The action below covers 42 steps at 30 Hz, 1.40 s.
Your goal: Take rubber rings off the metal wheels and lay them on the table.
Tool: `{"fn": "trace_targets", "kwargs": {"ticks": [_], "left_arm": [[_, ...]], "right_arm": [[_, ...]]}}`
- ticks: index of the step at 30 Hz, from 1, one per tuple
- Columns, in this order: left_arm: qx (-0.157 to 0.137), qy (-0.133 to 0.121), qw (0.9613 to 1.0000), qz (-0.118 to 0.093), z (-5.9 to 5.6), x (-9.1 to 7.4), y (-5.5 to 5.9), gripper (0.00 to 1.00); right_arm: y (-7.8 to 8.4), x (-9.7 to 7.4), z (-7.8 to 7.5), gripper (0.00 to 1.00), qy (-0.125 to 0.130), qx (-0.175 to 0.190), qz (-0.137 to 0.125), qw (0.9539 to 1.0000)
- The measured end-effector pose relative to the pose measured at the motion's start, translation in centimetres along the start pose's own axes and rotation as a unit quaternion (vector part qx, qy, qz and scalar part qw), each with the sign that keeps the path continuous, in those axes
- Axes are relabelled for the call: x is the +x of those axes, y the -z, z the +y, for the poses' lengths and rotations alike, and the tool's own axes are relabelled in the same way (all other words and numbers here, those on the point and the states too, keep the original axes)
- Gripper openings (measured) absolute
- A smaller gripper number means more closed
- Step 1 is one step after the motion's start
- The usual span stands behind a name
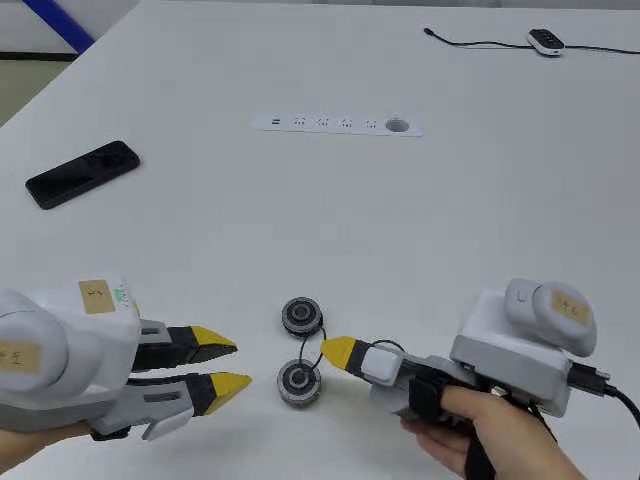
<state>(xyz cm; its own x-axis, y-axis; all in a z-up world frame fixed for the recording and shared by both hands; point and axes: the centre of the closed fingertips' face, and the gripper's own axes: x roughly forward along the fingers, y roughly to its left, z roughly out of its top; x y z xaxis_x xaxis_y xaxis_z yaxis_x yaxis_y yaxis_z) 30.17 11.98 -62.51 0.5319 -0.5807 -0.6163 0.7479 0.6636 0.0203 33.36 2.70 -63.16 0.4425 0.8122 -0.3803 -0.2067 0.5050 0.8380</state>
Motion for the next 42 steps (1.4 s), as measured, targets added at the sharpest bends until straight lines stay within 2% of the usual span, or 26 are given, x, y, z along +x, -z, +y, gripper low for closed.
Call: {"fn": "trace_targets", "kwargs": {"ticks": [7,16,20,26,29,40,42], "left_arm": [[0.0,-0.009,0.9999,-0.007,0.5,-0.3,-0.4,0.21],[-0.001,-0.007,0.9999,-0.016,0.4,0.0,-1.3,0.22],[-0.002,-0.006,0.9999,-0.016,0.4,0.1,-1.3,0.22],[-0.001,-0.001,0.9999,-0.015,-0.2,0.4,-1.4,0.22],[-0.001,0.004,0.9999,-0.014,-0.4,0.5,-1.4,0.21],[0.008,0.004,0.9998,-0.017,-0.6,0.6,-2.2,0.21],[0.01,0.007,0.9998,-0.014,-0.5,0.7,-2.2,0.22]], "right_arm": [[-1.5,-1.4,-2.9,0.02,0.033,0.017,-0.027,0.999],[-1.3,-2.5,-5.4,0.02,0.066,0.036,-0.034,0.9966],[-1.3,-2.9,-6.0,0.02,0.076,0.042,-0.04,0.9954],[-1.6,-3.4,-6.4,0.02,0.089,0.05,-0.047,0.9937],[-1.5,-3.6,-6.9,0.02,0.105,0.063,-0.049,0.9912],[-1.3,-4.4,-7.8,0.08,0.146,0.046,-0.042,0.9873],[-1.6,-4.7,-8.0,0.08,0.15,0.043,-0.049,0.9866]]}}
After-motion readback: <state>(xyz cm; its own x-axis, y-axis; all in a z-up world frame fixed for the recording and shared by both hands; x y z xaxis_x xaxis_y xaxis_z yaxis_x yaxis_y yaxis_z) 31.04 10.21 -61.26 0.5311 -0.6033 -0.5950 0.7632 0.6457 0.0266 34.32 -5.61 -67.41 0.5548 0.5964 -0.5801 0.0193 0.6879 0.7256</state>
